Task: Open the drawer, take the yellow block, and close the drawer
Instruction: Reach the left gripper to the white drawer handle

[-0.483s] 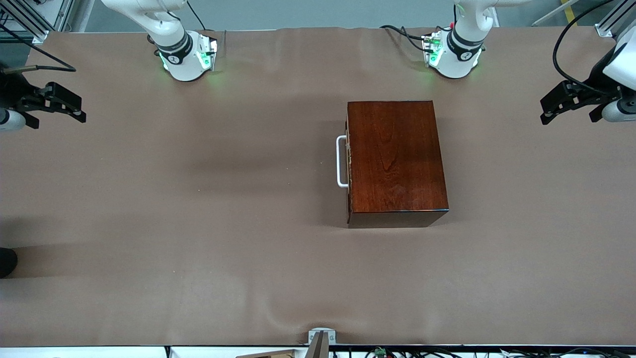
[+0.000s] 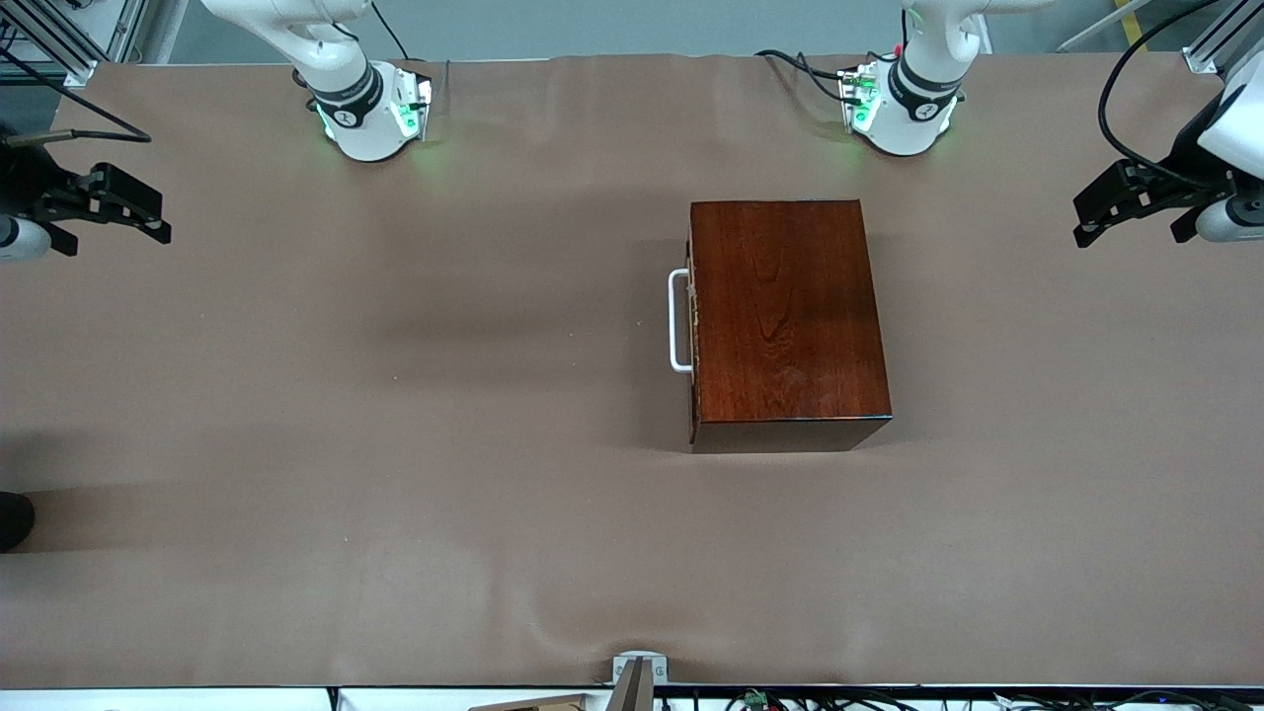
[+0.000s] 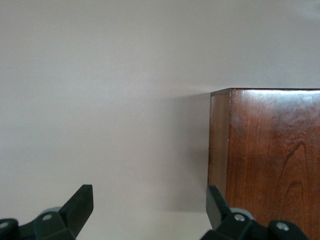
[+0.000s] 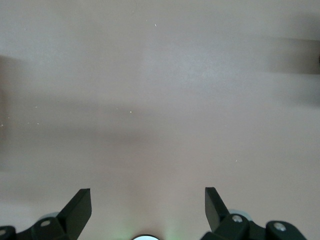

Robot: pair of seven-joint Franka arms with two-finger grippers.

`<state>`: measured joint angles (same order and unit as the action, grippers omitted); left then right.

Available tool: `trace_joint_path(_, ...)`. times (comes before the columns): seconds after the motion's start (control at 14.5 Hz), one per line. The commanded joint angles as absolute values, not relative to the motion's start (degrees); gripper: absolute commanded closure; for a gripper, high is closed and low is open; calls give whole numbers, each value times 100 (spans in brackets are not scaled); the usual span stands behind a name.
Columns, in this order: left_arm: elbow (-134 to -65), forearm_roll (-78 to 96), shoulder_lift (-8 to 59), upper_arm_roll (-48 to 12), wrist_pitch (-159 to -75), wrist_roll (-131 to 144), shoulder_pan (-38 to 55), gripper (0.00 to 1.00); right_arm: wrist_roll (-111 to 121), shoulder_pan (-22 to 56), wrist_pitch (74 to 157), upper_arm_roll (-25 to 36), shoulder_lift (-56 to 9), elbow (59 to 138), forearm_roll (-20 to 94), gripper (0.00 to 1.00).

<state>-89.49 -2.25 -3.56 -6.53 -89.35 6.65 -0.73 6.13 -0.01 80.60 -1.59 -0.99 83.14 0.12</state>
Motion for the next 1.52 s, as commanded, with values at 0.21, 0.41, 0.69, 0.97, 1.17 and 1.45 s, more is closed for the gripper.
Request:
trace_joint_path(0.21,-8737,-167,52,-1071,-8807,1606,280,0,606,53,8086,-149,-18,8350,-88,0)
trace_joint_path(0.41,-8455,-149,438,-1431,-8807,2449,579,0,606,53,8095,-149,-18,8350,-88,0)
trace_joint_path(0.69,-7921,-149,1132,-1565,-8868,3365,1412,0,606,53,8086,-149,-18,8358,-88,0)
trace_joint_path(0.97,-7647,-325,1791,-1521,-9420,4163,2318,0,606,53,8095,-149,-18,8350,-88,0)
trace_joint_path(1.17,-7226,-378,2450,-1485,-9991,4937,2794,0,606,53,8086,-149,-18,8358,-88,0)
trace_joint_path(1.45,-7005,-597,3215,-987,-10756,5685,3645,0,606,53,8086,-149,-18,8350,-79,0)
